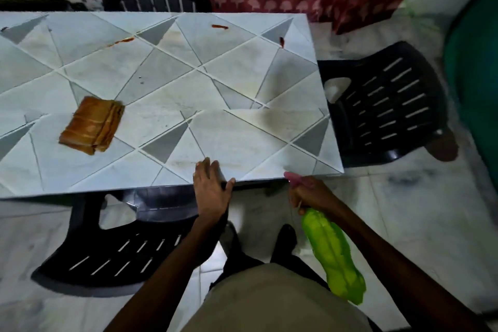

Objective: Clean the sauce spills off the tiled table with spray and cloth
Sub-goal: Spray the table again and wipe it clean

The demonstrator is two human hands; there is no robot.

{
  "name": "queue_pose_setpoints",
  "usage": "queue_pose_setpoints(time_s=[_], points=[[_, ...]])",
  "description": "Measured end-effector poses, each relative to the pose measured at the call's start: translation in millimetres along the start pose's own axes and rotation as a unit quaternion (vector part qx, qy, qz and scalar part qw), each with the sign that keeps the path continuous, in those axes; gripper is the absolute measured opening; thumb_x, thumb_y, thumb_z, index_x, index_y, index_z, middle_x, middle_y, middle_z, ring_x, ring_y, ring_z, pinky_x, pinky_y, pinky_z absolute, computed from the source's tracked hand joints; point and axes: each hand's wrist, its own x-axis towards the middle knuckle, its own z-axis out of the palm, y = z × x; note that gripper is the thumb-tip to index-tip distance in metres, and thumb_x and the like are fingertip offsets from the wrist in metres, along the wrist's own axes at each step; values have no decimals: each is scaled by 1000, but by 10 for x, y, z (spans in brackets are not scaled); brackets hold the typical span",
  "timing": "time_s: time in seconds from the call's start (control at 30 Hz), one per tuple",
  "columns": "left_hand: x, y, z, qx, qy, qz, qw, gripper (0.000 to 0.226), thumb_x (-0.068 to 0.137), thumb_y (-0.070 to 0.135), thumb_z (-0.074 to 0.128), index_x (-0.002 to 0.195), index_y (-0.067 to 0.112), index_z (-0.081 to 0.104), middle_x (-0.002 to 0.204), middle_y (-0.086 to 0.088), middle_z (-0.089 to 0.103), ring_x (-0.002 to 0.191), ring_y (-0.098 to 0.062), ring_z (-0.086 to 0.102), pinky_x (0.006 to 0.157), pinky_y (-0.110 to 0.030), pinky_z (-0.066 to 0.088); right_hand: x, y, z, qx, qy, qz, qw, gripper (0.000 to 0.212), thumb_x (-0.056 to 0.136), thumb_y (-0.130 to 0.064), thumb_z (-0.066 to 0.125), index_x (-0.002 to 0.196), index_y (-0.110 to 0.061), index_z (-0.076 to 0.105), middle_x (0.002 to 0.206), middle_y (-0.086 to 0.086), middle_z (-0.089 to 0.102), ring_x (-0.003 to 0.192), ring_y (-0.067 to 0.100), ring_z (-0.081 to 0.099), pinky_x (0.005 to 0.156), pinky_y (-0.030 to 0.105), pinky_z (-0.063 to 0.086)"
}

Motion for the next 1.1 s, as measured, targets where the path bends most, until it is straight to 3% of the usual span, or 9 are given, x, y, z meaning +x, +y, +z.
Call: queue_pose_setpoints(time_s=[0.07, 0.13, 0.3, 0.4, 0.5, 0.67, 0.8, 0.97, 1.1], points=[[-9, 258, 144, 1, -19, 36, 999, 69, 84, 49, 58, 136, 5, 47, 148, -21, 38, 137, -42, 32, 112, -51, 31, -99, 178, -313, 23, 32, 14, 999, 42, 72, -19, 55, 96, -49, 73, 72, 6, 70, 63, 35, 65, 62, 38, 52], [3, 356, 223, -2, -32, 49, 998, 71, 84, 53, 54, 135, 4, 49, 145, -22, 41, 134, -44, 36, 109, -52, 35, -154, 252, -479, 29, 34, 14, 999, 47, 67, -21, 57, 106, -44, 70, 79, 2, 71, 64, 34, 67, 64, 39, 53], [-8, 934, 514, 11, -51, 104, 993, 71, 85, 53, 52, 133, 1, 49, 140, -25, 46, 129, -46, 42, 105, -55, 40, -358, 668, -1169, 36, 76, 32, 996, 44, 76, 4, 55, 98, -29, 73, 73, 0, 73, 54, 26, 63, 57, 30, 53], [-22, 1180, 641, 27, -61, 113, 991, 77, 84, 57, 47, 134, -2, 49, 142, -25, 46, 130, -46, 42, 108, -54, 38, -394, 872, -1451, 91, 81, 26, 992, 41, 85, 6, 52, 108, -22, 72, 73, 6, 69, 57, 19, 62, 48, 28, 51], [-34, 1328, 753, 33, -79, 105, 991, 81, 82, 59, 45, 137, 1, 48, 146, -23, 42, 134, -43, 39, 111, -52, 35, -342, 987, -1579, 100, 74, 32, 992, 24, 89, 0, 56, 86, -17, 72, 69, 10, 65, 54, 21, 60, 45, 29, 50], [-31, 1478, 834, 40, -82, 79, 993, 81, 80, 62, 45, 133, 2, 51, 143, -22, 45, 132, -42, 42, 108, -50, 38, -242, 969, -1698, 99, 48, -14, 994, 40, 95, 0, 48, 117, -29, 66, 75, 6, 64, 67, 21, 65, 41, 25, 45], [7, 1505, 758, 46, -56, 57, 996, 84, 81, 67, 44, 134, 1, 49, 141, -21, 47, 130, -40, 44, 105, -50, 40, -120, 821, -1622, 56, -9, -22, 998, 39, 82, -3, 49, 98, -30, 74, 67, 10, 66, 52, 25, 59, 45, 27, 47], [172, 1355, 599, 54, -19, 22, 998, 88, 79, 70, 45, 137, 4, 48, 137, -20, 50, 125, -41, 48, 99, -53, 45, 105, 542, -1505, 33, -54, -26, 998, 63, 56, -14, 53, 117, -4, 70, 68, -11, 70, 54, 28, 61, 47, 29, 50], [357, 1156, 469, 60, -1, -15, 998, 91, 77, 70, 46, 139, 3, 47, 135, -21, 52, 123, -41, 51, 97, -51, 47, 245, 143, -1358, 9, -74, -35, 997, 64, 55, -19, 54, 117, -18, 69, 77, 6, 74, 53, 27, 62, 50, 29, 48]])
